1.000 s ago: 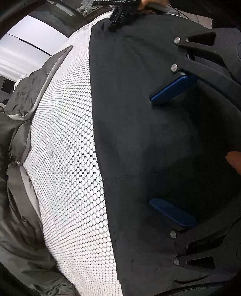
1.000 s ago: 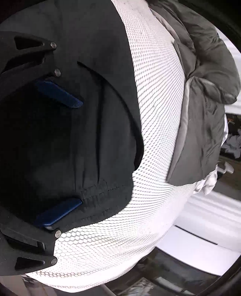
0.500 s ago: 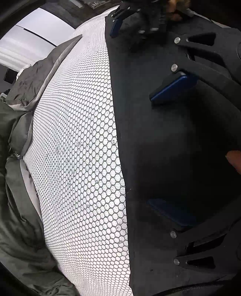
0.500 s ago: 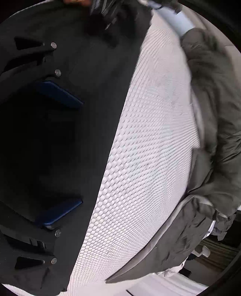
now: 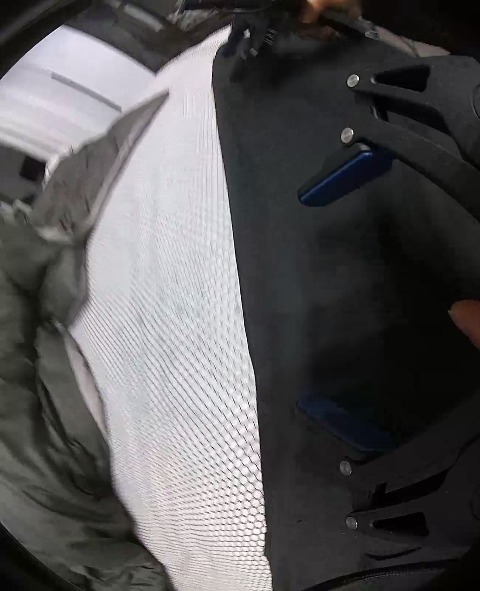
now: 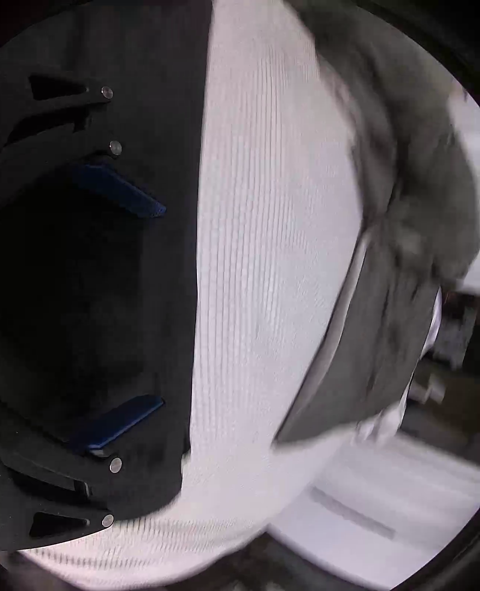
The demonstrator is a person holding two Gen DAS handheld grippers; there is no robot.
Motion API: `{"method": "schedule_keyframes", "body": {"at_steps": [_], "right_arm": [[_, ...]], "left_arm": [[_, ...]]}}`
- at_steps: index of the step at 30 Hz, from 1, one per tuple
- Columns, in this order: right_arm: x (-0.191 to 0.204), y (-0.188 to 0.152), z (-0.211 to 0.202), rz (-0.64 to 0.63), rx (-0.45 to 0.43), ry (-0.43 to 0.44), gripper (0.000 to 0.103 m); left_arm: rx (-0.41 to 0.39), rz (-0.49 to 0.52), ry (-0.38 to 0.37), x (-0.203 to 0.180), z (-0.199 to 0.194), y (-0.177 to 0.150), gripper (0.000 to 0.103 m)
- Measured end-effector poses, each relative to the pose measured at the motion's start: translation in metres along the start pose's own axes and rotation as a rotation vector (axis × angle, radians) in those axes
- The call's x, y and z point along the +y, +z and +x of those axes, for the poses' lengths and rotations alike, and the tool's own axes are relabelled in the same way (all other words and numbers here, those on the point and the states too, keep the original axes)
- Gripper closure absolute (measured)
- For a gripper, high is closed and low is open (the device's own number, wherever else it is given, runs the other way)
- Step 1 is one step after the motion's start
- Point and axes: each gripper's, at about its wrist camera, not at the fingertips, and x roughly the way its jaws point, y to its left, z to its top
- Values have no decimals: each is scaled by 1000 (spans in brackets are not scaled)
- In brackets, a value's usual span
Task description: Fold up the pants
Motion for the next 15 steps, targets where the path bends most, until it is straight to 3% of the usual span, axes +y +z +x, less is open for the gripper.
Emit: {"method": "schedule_keyframes", "body": {"at_steps": [3,6,7,9,12,15], "right_arm": [[53,-11,-28,-86,-9,187,3],[100,-51,-42,-201,13,288,3],[114,-63,-43,-264,28,283,3],[119,-79,-38,-326,52,180,3],[59,-88,-33,-169,58,103,3],[-19,-98,-31,4,68,-158,4]], "left_arm": [[-8,97,-68,-39,-14,-18,1],[62,172,-88,-60,-8,-45,1],[76,181,-73,-60,-4,-50,1],[95,170,-2,-50,2,-58,1],[61,91,-13,-25,-5,-63,1],[36,54,27,-6,-16,-64,1]]}}
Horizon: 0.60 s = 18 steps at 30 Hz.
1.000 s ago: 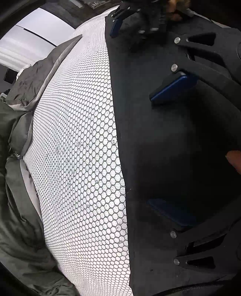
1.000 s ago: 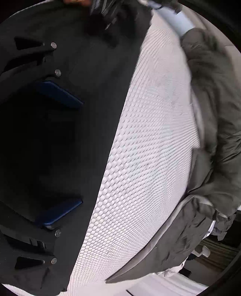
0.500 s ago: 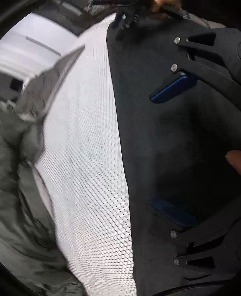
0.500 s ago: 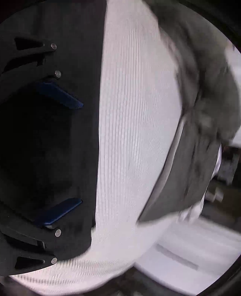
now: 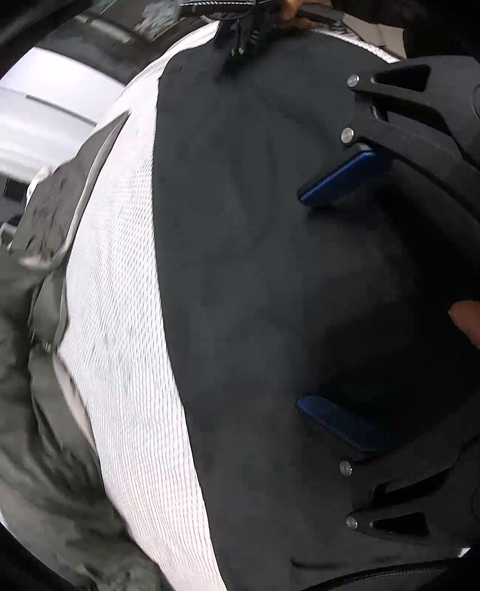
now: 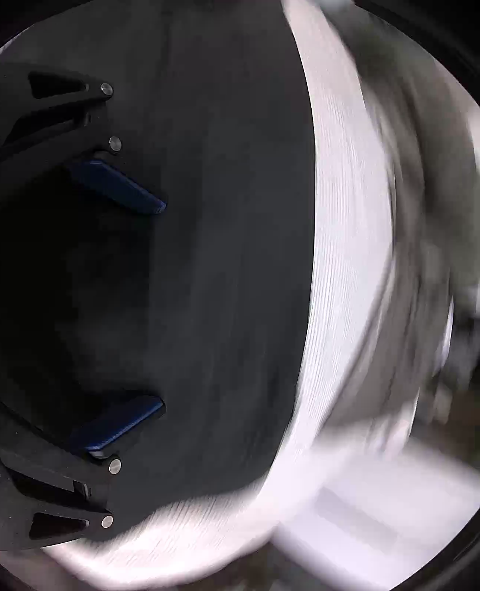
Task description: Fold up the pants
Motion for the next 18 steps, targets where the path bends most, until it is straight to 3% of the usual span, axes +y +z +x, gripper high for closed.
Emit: {"method": "schedule_keyframes", "body": {"at_steps": [1,2,5,7,9,13,15,18], "right_arm": [[-25,-5,6,46,5,-72,3],[-39,-8,8,80,0,-92,4],[-53,-9,3,138,-7,-81,3],[-30,-6,-20,94,-57,-28,3],[4,-2,-45,33,-116,89,3],[92,-4,-74,-143,-151,383,3],[131,-11,-77,-260,-139,445,3],[144,-22,-59,-378,-118,405,3]], "left_arm": [[-2,-3,6,4,-1,0,1],[-5,-12,11,7,-3,-2,1],[-24,-14,3,3,-10,-2,1],[-65,21,-25,-10,-26,-3,1],[-112,60,-65,-31,-43,-9,1],[-79,117,-129,-72,-40,-28,1],[-29,175,-118,-83,-29,-36,1],[-7,183,-74,-73,-25,-50,1]]}}
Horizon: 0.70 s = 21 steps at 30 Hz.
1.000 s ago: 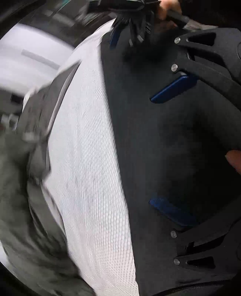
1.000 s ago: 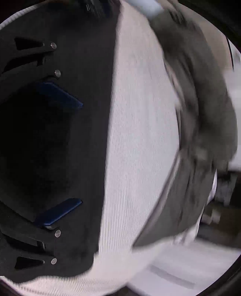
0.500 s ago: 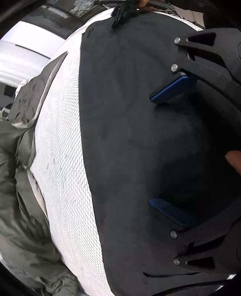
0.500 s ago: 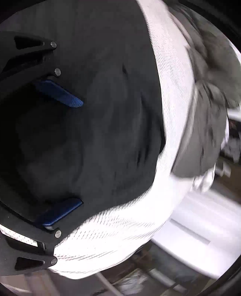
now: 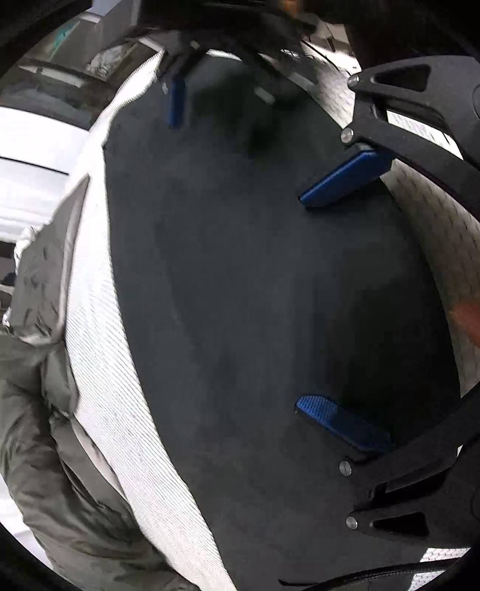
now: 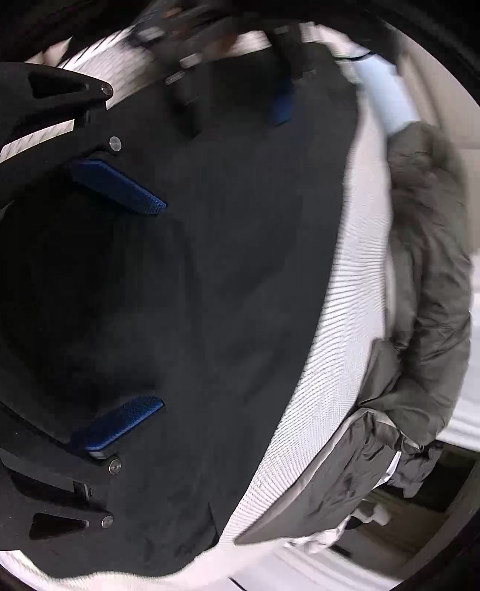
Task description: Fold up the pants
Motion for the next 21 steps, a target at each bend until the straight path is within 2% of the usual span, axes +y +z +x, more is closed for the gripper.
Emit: {"method": "schedule_keyframes", "body": {"at_steps": [2,5,7,8,10,12,14,17,20,21], "right_arm": [[-33,-10,-5,93,8,34,3],[-116,-42,-12,278,76,-265,3],[-171,-69,-18,455,119,-397,3],[-191,-81,-22,537,115,-429,3],[-202,-86,-30,610,71,-371,3],[-200,-74,-31,569,67,-395,3],[-191,-64,-34,520,25,-410,3],[-187,-34,-44,512,-64,-359,3],[-182,-8,-17,467,-42,-312,4],[-178,-2,-5,460,-26,-295,10]], "left_arm": [[-4,-38,-7,20,-5,-8,1],[-14,-74,38,56,-19,-19,1],[-20,-114,84,78,-30,-26,1],[-19,-138,106,90,-33,-28,1],[-18,-179,149,107,-39,-29,1],[-42,-211,139,122,-41,-24,1],[-65,-222,115,124,-45,-21,1],[-69,-212,113,123,-42,-13,1],[-43,-216,125,121,-29,-9,1],[-32,-211,133,119,-25,-9,1]]}}
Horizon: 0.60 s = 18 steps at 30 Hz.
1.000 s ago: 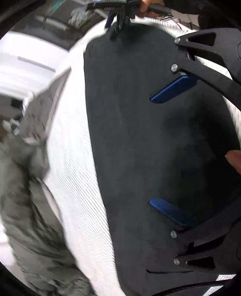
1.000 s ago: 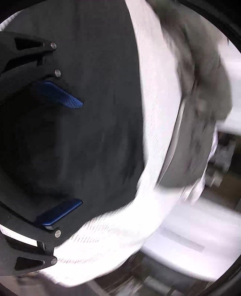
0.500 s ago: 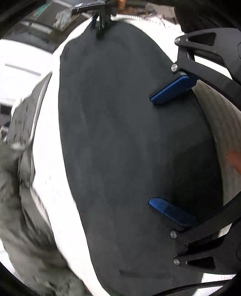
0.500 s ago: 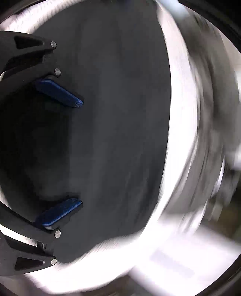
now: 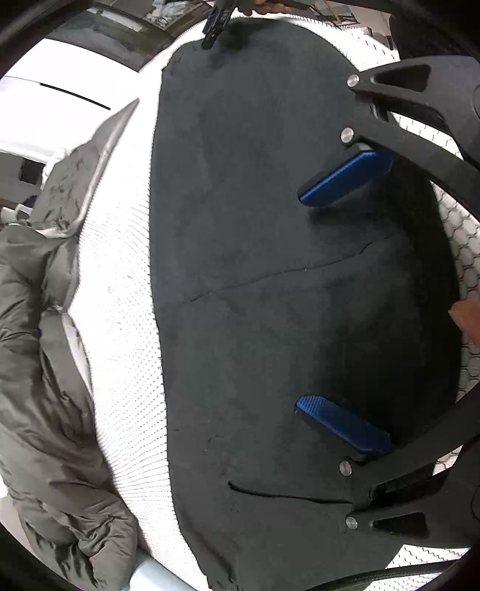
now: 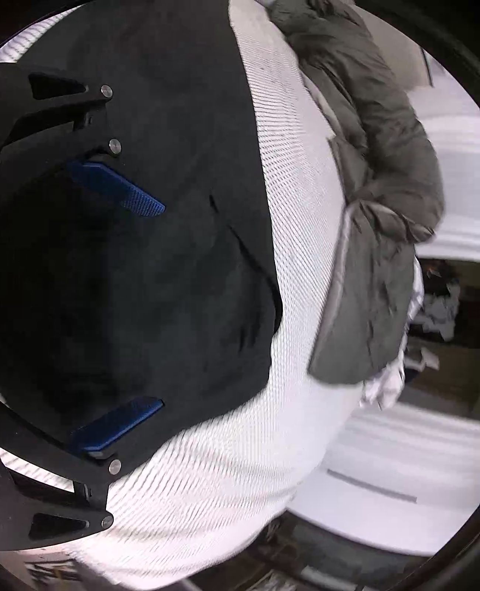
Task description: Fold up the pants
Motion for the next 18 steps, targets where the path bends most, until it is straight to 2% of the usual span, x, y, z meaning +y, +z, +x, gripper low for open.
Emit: {"method": "schedule_keyframes", "body": {"at_steps": [1,3,5,6,7,8,9,11,13,14,16,18], "right_arm": [[-1,-17,14,-9,46,-14,26],[-8,-20,42,-41,100,-153,37],[-14,-23,40,-45,74,-259,31],[-15,-21,36,-32,70,-320,23],[-12,-19,27,-12,49,-358,22],[-8,-20,20,3,30,-335,21],[1,-18,13,14,12,-257,19],[27,-23,-2,12,-12,-9,15],[64,-29,-11,-43,-9,186,14],[84,-29,-11,-88,-2,252,14],[116,-37,-7,-183,33,330,14],[143,-44,6,-296,79,317,14]], "left_arm": [[5,5,5,-1,4,1,1],[0,15,18,-4,3,-1,1],[-11,26,20,-5,2,1,1],[-25,39,-5,-11,-1,2,1],[-35,54,-37,-19,-5,2,1],[-43,76,-68,-29,-7,3,1],[-45,110,-99,-43,-7,4,1],[-21,155,-126,-63,-1,4,1],[13,196,-122,-76,8,1,1],[24,207,-106,-77,12,0,1],[27,188,-92,-66,13,-2,1],[26,133,-67,-40,7,-7,1]]}}
